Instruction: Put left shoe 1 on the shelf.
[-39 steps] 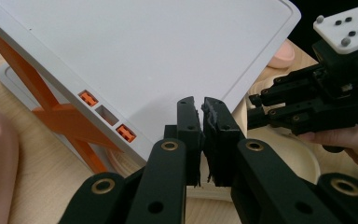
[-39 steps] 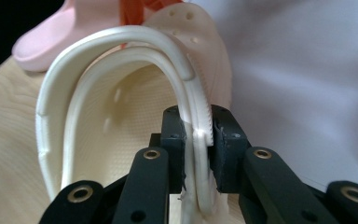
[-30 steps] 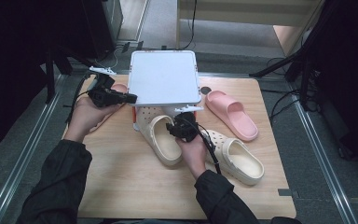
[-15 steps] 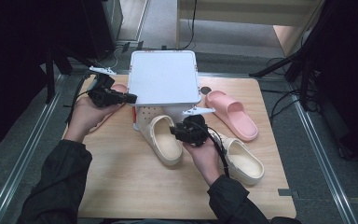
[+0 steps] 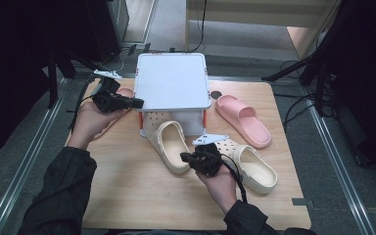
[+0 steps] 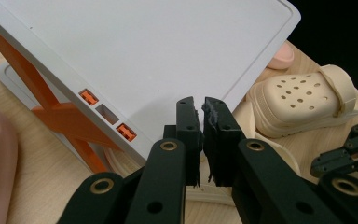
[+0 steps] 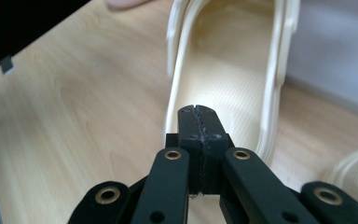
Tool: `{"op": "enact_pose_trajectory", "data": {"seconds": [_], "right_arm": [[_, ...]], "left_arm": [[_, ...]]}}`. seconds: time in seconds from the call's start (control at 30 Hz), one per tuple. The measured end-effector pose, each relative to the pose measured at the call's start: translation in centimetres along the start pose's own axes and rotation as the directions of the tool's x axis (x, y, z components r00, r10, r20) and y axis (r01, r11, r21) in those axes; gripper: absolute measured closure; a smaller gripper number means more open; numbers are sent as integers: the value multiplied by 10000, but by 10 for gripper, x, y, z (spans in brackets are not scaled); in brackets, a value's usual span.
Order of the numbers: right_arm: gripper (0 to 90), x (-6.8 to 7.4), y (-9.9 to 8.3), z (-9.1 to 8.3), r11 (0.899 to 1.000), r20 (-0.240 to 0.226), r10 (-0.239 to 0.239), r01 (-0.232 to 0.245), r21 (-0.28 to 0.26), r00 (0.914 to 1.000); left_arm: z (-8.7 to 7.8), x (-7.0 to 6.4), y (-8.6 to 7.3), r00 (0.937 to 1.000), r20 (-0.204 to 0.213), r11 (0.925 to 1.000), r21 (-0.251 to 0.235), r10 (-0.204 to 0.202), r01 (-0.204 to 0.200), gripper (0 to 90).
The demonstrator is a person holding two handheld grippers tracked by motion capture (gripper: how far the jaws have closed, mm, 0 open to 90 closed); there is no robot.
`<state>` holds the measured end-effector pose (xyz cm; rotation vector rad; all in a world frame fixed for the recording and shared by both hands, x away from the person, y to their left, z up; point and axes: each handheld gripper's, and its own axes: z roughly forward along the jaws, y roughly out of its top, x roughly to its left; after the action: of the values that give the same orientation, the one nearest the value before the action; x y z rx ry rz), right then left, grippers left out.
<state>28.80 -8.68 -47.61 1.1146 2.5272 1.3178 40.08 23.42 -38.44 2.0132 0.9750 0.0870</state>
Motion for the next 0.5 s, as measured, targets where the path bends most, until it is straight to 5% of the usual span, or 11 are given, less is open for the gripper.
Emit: {"op": "enact_pose_trajectory", "data": {"seconds": [0.27, 0.5], "right_arm": [[900, 3, -36, -2, 9996, -72, 125, -123, 265, 9999], [900, -1, -46, 14, 9957, 264, -158, 134, 919, 9995]], "left_arm": [[0, 0, 0, 10000, -23, 10000, -11, 14, -14, 846], [0, 0, 0, 10000, 27, 10000, -10, 6, -6, 845]]}}
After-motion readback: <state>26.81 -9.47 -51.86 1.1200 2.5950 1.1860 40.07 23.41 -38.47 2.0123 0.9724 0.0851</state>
